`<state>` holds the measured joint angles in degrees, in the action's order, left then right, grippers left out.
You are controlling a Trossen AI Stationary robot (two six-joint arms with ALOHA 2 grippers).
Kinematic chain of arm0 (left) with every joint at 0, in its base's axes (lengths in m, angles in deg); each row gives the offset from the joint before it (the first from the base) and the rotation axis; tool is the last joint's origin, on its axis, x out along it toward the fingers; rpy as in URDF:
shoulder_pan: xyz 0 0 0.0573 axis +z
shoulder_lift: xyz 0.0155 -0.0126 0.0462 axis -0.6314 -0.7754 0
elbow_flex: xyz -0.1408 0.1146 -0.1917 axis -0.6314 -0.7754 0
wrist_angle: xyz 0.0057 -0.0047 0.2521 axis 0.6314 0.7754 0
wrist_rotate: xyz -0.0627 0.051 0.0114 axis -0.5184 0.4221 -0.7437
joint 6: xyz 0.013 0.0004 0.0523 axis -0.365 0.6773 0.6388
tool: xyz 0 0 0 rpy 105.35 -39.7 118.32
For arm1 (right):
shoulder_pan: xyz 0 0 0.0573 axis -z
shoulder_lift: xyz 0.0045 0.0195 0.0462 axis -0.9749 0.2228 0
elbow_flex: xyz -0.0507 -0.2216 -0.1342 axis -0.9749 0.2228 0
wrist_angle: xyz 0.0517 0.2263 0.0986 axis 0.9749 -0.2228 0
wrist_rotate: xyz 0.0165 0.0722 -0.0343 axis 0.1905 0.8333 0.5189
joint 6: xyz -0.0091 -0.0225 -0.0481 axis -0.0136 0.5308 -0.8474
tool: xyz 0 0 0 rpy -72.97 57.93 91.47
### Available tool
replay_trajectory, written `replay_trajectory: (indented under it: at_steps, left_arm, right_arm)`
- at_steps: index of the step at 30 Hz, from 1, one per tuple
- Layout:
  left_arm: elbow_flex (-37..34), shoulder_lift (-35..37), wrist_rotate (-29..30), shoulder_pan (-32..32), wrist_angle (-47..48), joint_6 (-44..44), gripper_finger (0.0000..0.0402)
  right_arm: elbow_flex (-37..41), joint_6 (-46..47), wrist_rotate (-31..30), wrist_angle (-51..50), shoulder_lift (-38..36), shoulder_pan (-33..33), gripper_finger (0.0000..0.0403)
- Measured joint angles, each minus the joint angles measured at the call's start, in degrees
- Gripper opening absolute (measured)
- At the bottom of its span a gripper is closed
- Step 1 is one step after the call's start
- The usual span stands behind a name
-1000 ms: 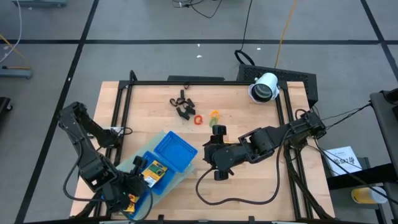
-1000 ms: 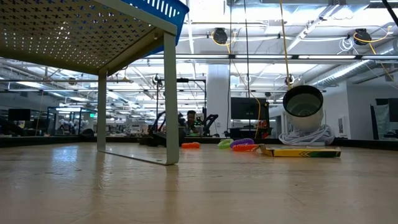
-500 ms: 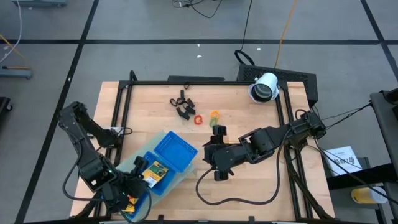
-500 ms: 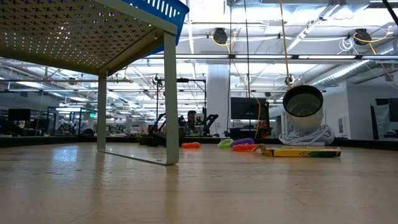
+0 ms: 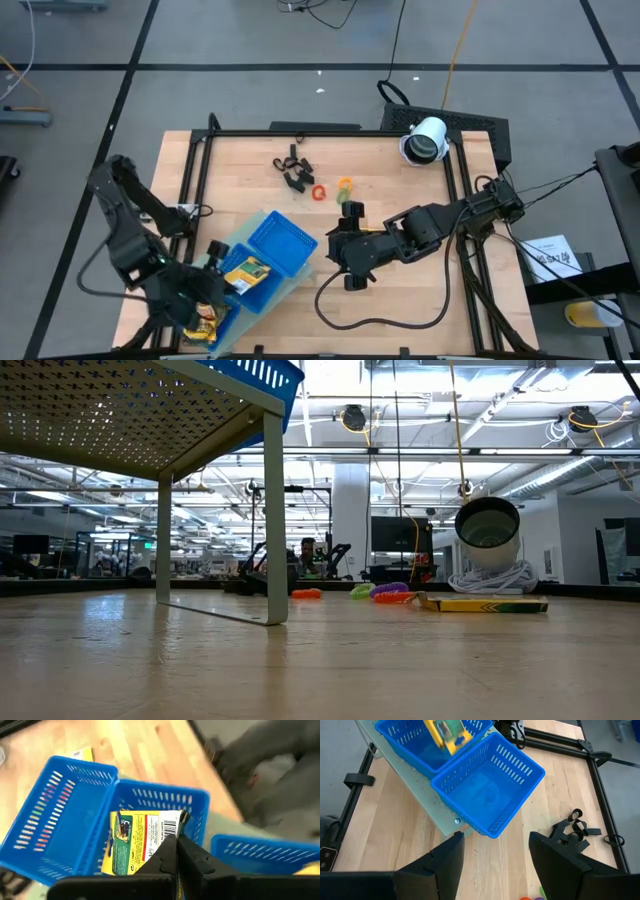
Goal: Pick & Place Office Desk Supplies
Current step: Put the yellow crayon box into the bottom blue basket on the shelf
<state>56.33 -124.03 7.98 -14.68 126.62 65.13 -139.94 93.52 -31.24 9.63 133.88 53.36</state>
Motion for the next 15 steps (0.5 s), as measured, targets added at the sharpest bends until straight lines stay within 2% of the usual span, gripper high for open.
replay_trajectory:
  at_steps: [8, 15]
  left_arm:
    - [9.82, 4.63, -2.78, -3.13, 2.93, -13.41, 0.0009]
    - [13.41, 9.48, -15.09, -4.89, 3.93, -25.60, 0.0006]
  right_arm:
    - [0.00, 0.00, 0.00, -0.02, 0.00, 0.02, 0.0212]
    - [0.00, 0.00, 0.00, -0.02, 0.00, 0.02, 0.0212]
